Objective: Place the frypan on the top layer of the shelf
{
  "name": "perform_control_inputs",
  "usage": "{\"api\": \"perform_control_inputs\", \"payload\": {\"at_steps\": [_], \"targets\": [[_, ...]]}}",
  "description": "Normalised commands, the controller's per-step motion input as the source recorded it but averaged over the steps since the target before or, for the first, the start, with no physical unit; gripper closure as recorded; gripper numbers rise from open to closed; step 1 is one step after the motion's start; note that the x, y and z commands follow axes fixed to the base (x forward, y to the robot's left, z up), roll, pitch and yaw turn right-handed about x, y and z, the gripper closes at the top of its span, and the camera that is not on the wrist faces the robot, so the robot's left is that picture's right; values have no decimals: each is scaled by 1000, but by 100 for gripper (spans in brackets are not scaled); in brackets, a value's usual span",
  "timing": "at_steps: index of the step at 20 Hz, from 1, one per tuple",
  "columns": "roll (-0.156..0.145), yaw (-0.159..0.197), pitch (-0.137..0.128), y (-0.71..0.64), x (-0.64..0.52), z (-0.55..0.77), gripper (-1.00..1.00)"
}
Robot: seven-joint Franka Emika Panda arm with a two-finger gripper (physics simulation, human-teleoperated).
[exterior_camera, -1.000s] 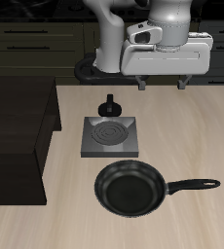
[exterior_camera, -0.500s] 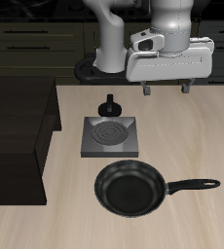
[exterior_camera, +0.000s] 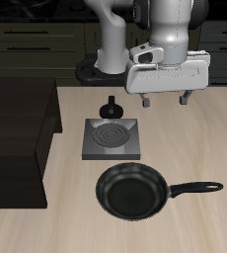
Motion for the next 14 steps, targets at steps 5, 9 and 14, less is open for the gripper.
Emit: {"api": "perform_control_inputs", "payload": {"at_steps": [5,9,14], "targets": [[-20,3,1,-89,11,-264,-100],[-27,11,47,-133,61,-396,-100],[6,16,38,-49,-28,-409,-100]]}}
